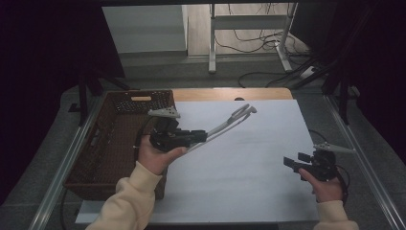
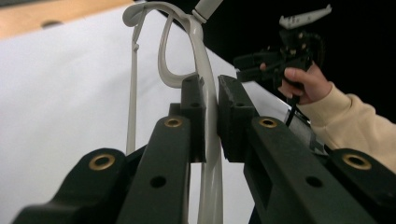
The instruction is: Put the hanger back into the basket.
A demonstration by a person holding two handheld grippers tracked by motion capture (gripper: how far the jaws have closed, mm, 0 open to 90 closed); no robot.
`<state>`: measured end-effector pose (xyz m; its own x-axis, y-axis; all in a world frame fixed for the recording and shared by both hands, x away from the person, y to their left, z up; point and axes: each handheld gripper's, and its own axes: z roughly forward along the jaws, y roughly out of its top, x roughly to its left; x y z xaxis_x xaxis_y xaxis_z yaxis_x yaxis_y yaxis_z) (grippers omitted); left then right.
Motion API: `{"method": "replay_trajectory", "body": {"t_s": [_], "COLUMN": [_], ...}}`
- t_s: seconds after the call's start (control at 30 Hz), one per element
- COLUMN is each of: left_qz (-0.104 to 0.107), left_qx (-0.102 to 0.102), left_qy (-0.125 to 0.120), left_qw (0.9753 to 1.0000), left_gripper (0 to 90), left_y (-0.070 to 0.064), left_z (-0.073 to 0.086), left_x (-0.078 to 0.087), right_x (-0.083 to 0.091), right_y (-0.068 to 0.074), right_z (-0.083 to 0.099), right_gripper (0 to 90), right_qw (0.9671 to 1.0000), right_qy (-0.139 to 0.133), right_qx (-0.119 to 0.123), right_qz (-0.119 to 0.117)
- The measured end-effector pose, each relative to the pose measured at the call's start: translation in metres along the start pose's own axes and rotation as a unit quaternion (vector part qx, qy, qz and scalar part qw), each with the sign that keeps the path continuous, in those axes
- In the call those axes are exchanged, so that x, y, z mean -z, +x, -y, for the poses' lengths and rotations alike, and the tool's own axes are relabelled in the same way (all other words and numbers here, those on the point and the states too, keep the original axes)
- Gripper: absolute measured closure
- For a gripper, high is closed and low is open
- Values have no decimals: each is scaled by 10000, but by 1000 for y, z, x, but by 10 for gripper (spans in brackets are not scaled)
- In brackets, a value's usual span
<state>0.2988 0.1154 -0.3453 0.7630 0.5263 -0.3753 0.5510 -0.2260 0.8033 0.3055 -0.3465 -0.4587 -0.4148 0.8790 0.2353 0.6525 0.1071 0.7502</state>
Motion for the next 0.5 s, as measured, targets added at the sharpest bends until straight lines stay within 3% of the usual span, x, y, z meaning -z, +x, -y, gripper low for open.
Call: {"method": "replay_trajectory", "body": {"t_s": [0.07,0.2,0.33,0.5], "left_qz": [-16,-111,-140,-343], "left_qx": [-2,-35,40,85], "left_qy": [-34,-223,-379,-574], "left_qw": [10000,9997,9992,9977], "left_gripper": [817,816,817,817], "left_y": [0,6,12,23], "left_z": [-1,-5,-5,-1], "left_x": [4,32,50,82], "right_x": [0,-1,-1,-2], "right_y": [0,0,0,0], "right_z": [0,0,0,0], "right_gripper": [286,286,286,286], "right_qw": [10000,10000,10000,10000], "right_qy": [9,10,28,23], "right_qx": [-15,-15,-26,-28], "right_qz": [-2,4,5,30]}}
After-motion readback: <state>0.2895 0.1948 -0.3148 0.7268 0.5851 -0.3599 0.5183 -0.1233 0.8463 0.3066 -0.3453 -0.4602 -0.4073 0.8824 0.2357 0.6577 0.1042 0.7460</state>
